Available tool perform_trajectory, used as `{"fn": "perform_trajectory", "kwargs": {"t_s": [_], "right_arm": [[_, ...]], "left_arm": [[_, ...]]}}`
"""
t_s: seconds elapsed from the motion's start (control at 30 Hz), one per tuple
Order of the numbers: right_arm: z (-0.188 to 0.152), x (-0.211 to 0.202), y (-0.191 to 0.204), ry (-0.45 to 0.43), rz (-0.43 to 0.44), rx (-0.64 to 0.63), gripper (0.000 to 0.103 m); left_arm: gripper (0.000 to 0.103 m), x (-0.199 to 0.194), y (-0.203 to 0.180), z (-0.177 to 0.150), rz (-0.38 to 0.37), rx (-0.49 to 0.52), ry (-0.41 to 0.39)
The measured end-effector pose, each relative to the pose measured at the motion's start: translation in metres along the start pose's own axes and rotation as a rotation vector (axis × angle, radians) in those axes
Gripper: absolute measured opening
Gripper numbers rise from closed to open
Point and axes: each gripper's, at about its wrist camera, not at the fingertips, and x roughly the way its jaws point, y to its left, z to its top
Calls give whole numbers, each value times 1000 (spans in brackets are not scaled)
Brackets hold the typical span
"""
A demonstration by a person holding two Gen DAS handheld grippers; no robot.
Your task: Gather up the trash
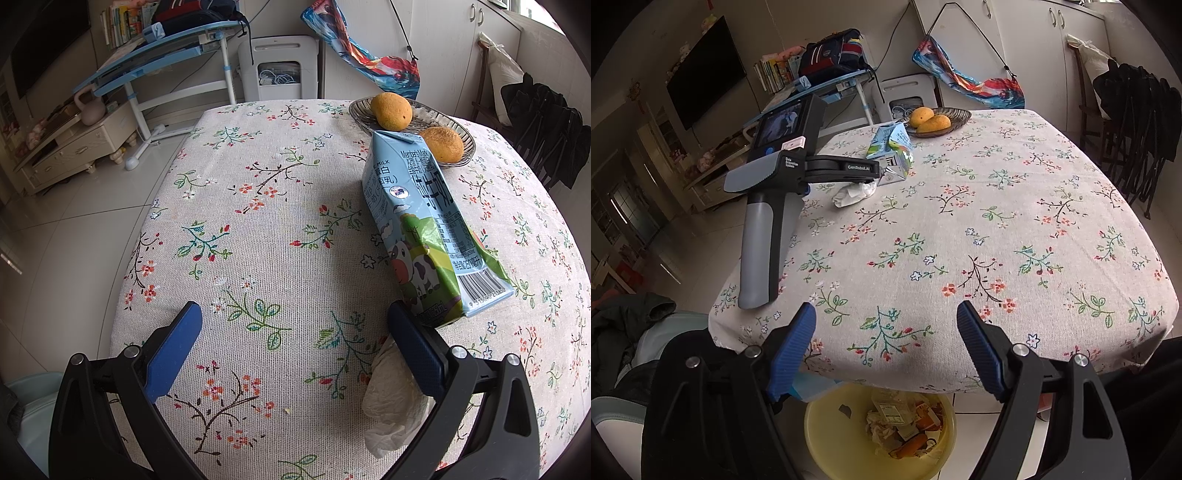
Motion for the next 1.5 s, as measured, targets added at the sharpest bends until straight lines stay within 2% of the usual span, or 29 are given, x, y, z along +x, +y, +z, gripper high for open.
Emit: {"fn": "perform_trajectory", "kwargs": {"t_s": [1.5], "right_arm": [[-3,1,3,17,-15,-27,76]], "left_arm": [[97,0,-1,1,0,0,0]]}}
